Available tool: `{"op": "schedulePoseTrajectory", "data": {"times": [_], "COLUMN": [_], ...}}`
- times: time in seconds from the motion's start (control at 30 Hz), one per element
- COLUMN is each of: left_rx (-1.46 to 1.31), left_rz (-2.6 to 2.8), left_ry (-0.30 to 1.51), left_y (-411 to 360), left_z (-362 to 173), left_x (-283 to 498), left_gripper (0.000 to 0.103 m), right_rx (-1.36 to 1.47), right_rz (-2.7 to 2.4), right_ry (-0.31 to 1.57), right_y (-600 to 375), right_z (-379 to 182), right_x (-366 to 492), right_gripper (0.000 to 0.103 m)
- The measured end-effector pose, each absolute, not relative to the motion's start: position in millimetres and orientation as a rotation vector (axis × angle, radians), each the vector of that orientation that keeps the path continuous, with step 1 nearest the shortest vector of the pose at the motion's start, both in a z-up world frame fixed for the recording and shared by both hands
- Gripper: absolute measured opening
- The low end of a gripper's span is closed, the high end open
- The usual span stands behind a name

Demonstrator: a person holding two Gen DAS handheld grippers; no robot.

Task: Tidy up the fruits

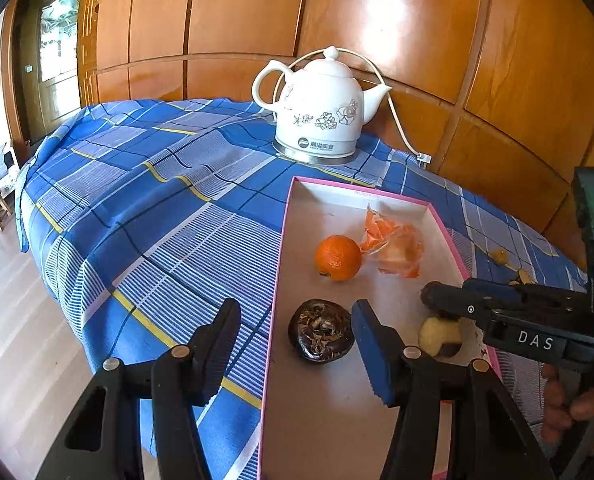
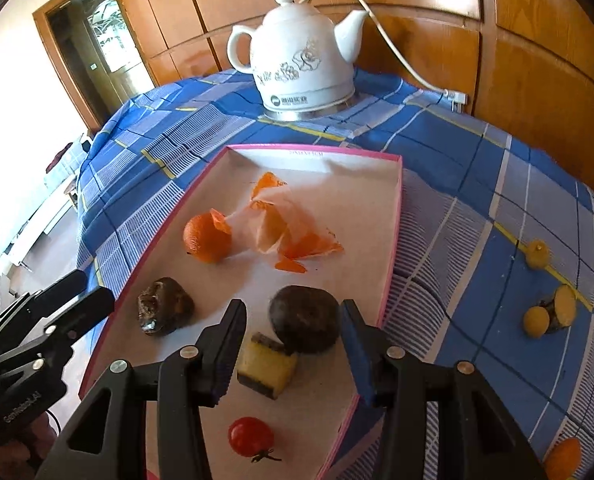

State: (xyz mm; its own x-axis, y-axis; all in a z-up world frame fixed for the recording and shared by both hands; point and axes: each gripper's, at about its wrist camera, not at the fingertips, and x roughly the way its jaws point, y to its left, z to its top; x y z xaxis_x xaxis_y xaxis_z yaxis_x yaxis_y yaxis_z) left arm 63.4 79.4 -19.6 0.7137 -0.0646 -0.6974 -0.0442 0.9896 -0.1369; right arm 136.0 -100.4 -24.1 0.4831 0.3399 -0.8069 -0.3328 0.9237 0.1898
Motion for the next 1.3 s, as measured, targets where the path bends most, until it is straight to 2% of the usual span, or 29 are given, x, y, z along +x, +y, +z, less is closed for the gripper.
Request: {"op": "schedulePoseTrajectory", "data": {"times": [0.07, 0.3, 1.3], "left_rx": [-0.146, -0.134, -0.11], "left_rz": [-0.014, -0.026, -0.061], "left_ry": [0.778, 0.772, 0.747], "left_y": [78, 73, 60], "left_z": [-20, -16, -8], "left_x": [63, 59, 49], "left_gripper": [0.058, 0.058, 0.058], "right_rx": [-0.017, -0.049, -0.016], "right_rz": [0.401, 0.388, 0.407], "right_ry": [0.976, 0.99, 0.921], "right_y": [-97, -90, -102], "right_z": [-22, -31, -1], "right_x": [134, 132, 97], "right_gripper": [0.03, 0.029, 0.029]}}
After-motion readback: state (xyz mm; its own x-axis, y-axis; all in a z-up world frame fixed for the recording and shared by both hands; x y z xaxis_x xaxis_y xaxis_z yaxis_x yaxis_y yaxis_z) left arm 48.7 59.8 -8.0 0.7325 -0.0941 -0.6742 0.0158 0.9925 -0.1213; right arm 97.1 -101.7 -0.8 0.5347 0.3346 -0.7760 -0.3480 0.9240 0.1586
